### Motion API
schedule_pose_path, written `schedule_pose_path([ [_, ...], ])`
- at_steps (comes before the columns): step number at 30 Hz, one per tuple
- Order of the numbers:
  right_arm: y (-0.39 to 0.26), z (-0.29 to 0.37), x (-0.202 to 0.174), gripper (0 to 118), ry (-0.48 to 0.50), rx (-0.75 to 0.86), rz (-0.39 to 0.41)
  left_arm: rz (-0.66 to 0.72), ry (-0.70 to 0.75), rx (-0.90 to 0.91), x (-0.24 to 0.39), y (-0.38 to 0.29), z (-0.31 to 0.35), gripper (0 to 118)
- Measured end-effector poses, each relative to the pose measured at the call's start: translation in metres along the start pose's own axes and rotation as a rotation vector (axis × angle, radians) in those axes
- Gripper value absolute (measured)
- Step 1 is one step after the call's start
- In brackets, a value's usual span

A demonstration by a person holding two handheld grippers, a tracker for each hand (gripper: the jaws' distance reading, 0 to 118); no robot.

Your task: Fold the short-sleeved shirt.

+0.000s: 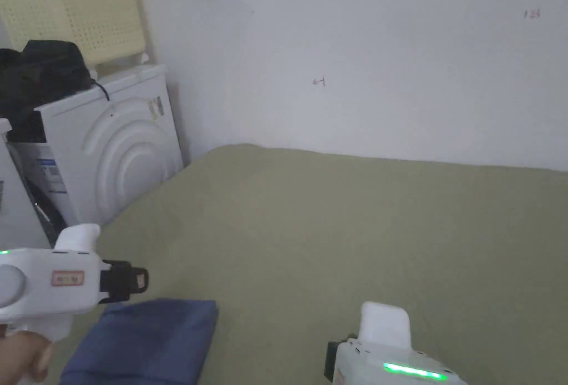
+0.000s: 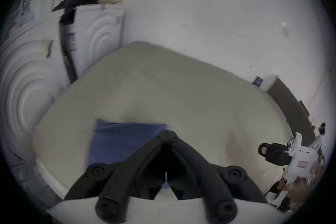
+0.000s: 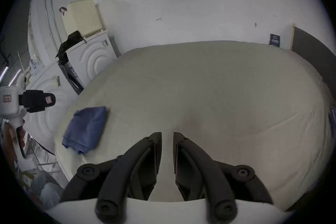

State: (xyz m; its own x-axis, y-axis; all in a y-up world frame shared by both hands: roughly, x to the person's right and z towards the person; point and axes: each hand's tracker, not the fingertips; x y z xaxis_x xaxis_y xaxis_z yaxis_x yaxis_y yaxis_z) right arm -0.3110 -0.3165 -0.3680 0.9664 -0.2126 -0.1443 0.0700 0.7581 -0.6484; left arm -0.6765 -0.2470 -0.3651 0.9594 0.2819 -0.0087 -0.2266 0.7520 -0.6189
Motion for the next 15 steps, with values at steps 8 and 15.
schedule_pose_path([
  [8,-0.004,0.087,0.2,17,-0.175,0.064,0.023,-0.148,-0.033,0.135,0.228,-0.101,-0.017,0],
  [15,-0.012,0.171,0.309,19,-0.32,0.158,0.09,-0.256,-0.045,0.233,0.36,-0.147,0.013,0],
])
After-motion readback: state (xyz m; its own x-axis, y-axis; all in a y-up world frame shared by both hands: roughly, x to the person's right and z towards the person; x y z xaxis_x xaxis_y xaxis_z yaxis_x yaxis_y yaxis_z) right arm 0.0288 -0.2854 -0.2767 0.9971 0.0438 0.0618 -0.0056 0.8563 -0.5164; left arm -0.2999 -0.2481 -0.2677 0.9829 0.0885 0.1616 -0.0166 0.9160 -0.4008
